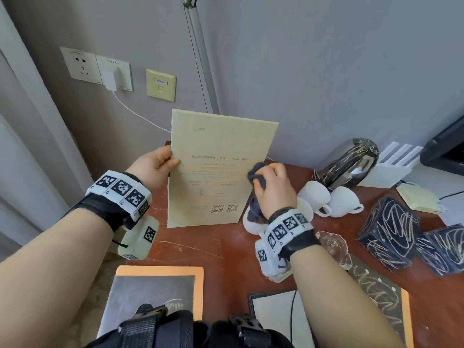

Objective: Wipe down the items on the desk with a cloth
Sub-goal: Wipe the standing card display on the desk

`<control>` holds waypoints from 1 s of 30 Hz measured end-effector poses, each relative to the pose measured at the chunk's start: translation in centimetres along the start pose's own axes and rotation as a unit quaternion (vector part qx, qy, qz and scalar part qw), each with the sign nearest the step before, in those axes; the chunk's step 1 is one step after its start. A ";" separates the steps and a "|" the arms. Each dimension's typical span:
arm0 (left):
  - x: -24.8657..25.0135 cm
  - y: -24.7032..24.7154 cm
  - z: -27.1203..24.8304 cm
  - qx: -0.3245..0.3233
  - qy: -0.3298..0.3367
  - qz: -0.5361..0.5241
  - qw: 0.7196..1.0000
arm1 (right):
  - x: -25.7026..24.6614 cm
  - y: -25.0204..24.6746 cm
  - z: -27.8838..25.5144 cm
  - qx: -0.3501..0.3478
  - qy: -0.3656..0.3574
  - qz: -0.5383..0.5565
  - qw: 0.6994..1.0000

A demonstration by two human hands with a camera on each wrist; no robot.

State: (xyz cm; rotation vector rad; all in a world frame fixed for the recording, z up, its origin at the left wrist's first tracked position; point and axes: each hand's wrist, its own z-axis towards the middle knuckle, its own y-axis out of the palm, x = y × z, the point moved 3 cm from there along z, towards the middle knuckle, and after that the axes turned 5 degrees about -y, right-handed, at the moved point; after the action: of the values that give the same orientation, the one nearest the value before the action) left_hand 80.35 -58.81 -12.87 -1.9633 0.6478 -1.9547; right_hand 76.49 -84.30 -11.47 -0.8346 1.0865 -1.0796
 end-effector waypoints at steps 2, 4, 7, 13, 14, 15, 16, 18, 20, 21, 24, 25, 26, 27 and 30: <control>0.1 -0.1 0.1 -0.005 -0.004 -0.004 1.000 | -0.8 -2.2 1.1 0.087 -0.011 0.041 0.995; 0.2 -0.1 0.1 -0.009 -0.010 0.000 1.000 | -1.6 -4.3 2.4 0.160 -0.026 0.082 0.983; 0.3 -0.1 0.1 -0.008 -0.017 0.004 1.000 | -2.2 -4.7 3.2 0.181 -0.039 0.086 0.979; 0.0 0.0 0.4 -0.011 -0.017 0.011 1.000 | 0.3 1.2 -0.1 -0.044 -0.017 -0.029 0.998; -0.2 0.1 0.4 -0.012 -0.015 0.008 1.000 | 0.7 1.6 -0.6 -0.069 -0.011 -0.033 0.997; -0.3 0.0 0.3 -0.009 -0.015 0.004 1.000 | 1.0 1.5 -0.8 -0.075 -0.006 -0.031 0.997; -0.4 0.0 0.2 -0.004 -0.015 -0.002 1.000 | 1.2 1.2 -0.9 -0.069 -0.004 -0.025 0.997; -0.3 0.1 -0.2 0.006 -0.016 -0.012 1.000 | 0.9 -0.2 -0.8 -0.027 -0.012 0.012 0.999; -0.1 0.1 -0.6 0.013 -0.018 -0.024 0.999 | -0.2 -2.0 -0.3 0.035 -0.050 0.050 0.997; 0.0 0.2 -0.9 0.011 -0.025 -0.028 0.999 | -1.2 -2.8 -0.1 0.063 -0.079 0.061 0.993; -0.6 0.9 -1.3 -0.030 -0.052 -0.047 0.997 | -5.0 -4.1 0.5 0.135 -0.192 0.084 0.968; -1.0 1.2 -1.4 -0.043 -0.059 -0.048 0.996 | -6.5 -4.1 0.7 0.155 -0.232 0.085 0.957; -1.4 1.4 -1.6 -0.048 -0.065 -0.041 0.996 | -7.9 -4.0 0.9 0.167 -0.268 0.085 0.945; -1.7 1.4 -1.7 -0.048 -0.068 -0.024 0.996 | -9.3 -3.6 1.2 0.171 -0.300 0.081 0.935; -2.2 1.4 -1.9 -0.050 -0.063 0.001 0.997 | -12.5 -1.7 2.2 0.160 -0.353 0.041 0.921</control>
State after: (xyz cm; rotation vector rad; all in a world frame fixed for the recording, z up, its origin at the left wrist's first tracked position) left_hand 78.34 -58.68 -15.44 -2.1247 0.7261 -1.8109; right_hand 76.97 -72.78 -5.95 -0.8088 0.3205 -0.7543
